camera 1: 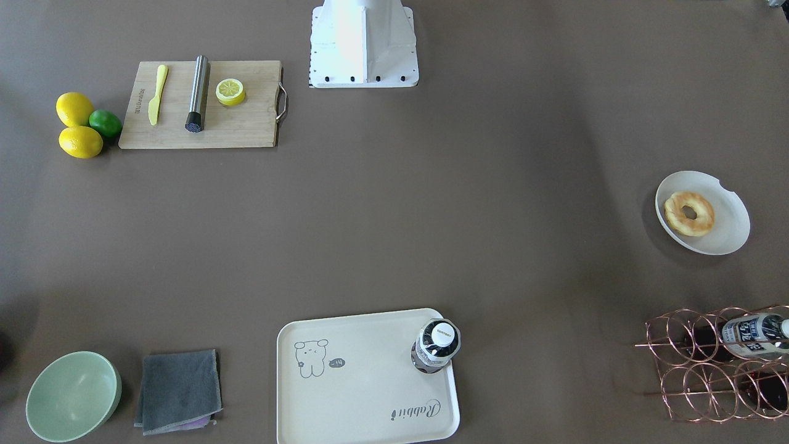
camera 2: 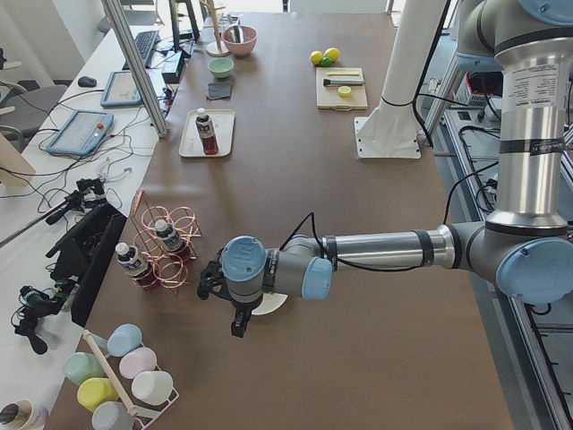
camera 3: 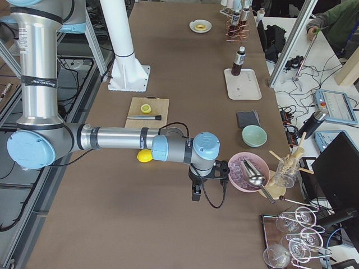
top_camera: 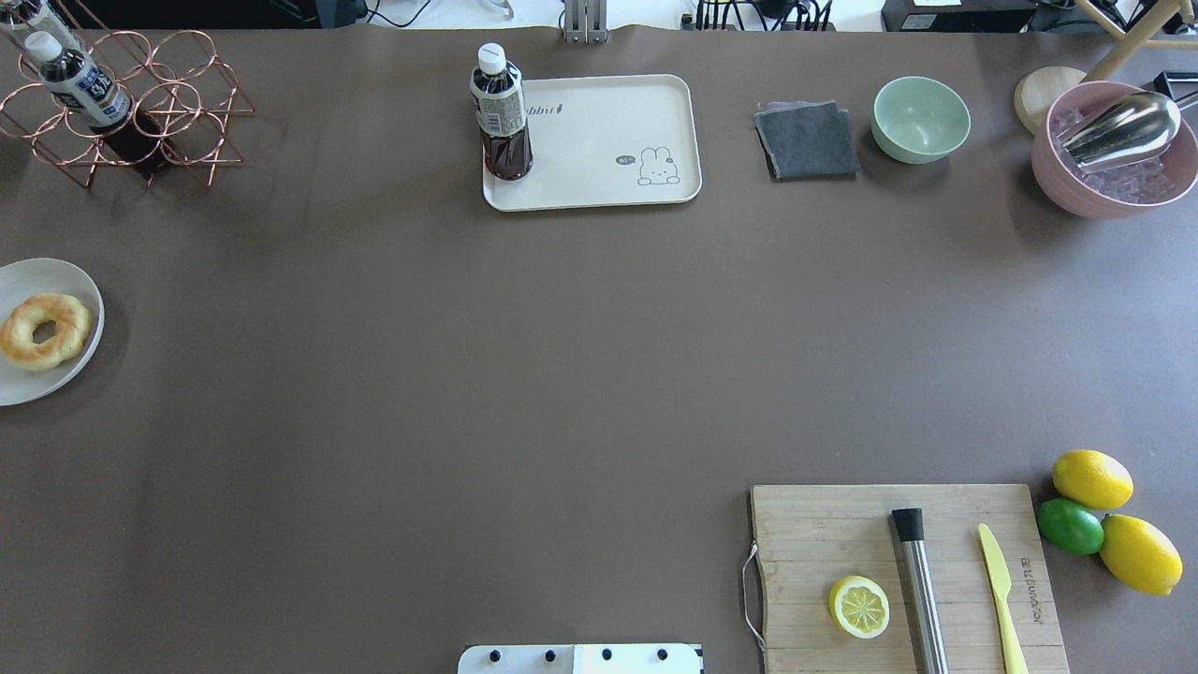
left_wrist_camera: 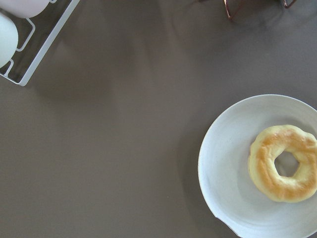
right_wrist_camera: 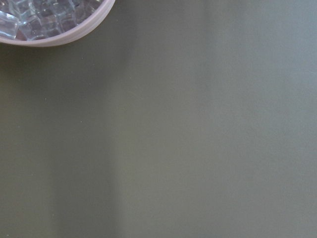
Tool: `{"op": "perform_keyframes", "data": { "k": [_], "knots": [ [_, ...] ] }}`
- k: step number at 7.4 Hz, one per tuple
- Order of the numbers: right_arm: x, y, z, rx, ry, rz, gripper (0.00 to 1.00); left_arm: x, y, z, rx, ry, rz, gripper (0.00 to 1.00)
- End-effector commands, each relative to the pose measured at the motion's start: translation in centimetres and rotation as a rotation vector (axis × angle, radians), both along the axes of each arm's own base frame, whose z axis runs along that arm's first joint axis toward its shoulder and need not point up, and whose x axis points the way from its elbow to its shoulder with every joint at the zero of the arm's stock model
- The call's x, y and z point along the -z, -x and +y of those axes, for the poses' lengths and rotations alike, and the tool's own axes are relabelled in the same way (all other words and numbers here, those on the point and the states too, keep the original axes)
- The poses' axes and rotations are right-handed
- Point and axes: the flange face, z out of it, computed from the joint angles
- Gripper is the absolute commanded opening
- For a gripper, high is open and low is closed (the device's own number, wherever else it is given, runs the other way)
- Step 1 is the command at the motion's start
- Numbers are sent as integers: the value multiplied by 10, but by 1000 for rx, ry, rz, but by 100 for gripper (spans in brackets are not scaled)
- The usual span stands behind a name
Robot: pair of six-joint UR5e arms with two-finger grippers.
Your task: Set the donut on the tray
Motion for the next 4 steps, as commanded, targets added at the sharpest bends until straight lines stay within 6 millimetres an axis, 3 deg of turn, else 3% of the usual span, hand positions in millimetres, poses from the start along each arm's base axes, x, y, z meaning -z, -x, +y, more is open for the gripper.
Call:
{"op": "perform_keyframes", "data": {
  "k": [1, 4],
  "knots": [
    [1, 0, -1, 0, -2, 0, 100, 4, 1, -1, 0, -7, -2, 98],
    [2, 0, -2, 0, -4, 0, 100, 8, 1, 0, 0, -45, -2, 98]
  ]
}}
